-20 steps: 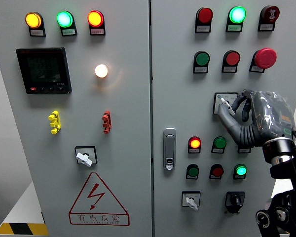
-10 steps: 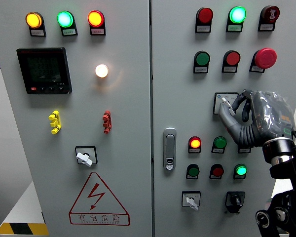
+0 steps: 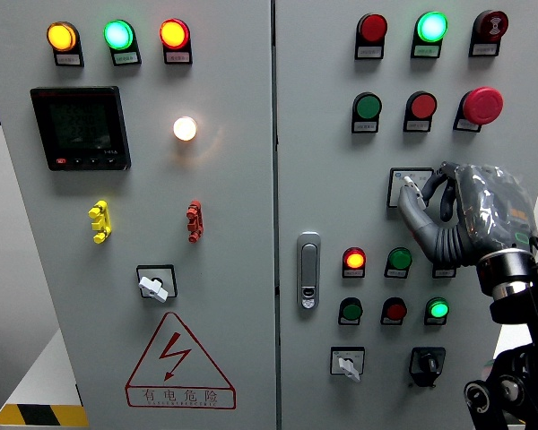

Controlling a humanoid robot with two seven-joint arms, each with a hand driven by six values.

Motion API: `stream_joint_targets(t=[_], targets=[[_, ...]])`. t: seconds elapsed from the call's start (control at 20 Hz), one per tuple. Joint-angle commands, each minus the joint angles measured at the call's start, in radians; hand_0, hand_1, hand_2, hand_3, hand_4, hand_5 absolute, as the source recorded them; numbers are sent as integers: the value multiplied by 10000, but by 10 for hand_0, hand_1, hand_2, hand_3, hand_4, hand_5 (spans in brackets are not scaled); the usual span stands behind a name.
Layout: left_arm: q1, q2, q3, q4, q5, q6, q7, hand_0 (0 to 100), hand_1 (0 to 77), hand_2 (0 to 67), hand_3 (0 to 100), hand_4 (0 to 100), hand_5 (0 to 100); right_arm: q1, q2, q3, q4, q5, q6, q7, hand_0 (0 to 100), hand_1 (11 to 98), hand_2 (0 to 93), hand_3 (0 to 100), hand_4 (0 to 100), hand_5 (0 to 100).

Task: Rotate and turn off gray switch
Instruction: 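Twist the held knob with the right hand to the upright position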

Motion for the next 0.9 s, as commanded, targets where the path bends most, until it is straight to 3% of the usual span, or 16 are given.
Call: stream_joint_targets(t=[0.0,0.85], targets=[[0,0,0,0,0,0,2,0,0,131,183,96,118,0,0,1,-7,0,0,0,835,341,793,954,978,947],[0,0,0,0,0,0,-13,0,0,131,183,96,118,0,-15,1,24,0,-16,0,870,327,823,998,980,949]])
